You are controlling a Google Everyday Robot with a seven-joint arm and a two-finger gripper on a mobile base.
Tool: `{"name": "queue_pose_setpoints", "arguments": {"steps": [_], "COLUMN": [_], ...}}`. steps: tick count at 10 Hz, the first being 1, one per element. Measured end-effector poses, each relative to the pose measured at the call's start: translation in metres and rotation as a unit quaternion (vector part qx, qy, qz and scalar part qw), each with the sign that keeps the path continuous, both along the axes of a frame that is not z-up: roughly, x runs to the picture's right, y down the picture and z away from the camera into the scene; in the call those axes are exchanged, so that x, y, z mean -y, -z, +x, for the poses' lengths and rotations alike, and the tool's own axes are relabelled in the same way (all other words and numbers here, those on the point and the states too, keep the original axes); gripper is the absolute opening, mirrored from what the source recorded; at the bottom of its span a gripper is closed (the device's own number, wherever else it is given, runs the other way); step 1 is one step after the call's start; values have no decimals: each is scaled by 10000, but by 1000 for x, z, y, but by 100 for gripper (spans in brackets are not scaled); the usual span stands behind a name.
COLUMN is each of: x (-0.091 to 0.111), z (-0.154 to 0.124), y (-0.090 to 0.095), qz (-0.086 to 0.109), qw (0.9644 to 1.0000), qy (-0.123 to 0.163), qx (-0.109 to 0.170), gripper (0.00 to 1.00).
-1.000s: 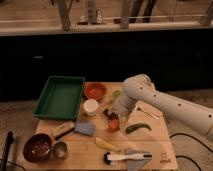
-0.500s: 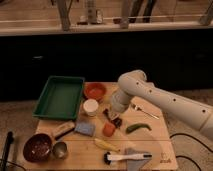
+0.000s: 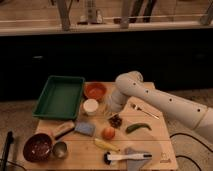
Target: Place apple in paper cup
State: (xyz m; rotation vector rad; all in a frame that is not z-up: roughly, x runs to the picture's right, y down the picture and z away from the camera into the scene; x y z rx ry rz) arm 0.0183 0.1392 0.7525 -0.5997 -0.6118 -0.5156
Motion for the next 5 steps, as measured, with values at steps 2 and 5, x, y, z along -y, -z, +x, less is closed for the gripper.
{"name": "queue_pose_setpoints", "arguments": {"steps": [2,5], "x": [-3,-19], "z": [-2,-12], "y": [2,-7], "qz": [-42,-196], "qw": [10000,9997], "qy": [75,145], "qx": [-31,12], "gripper": [20,50]}}
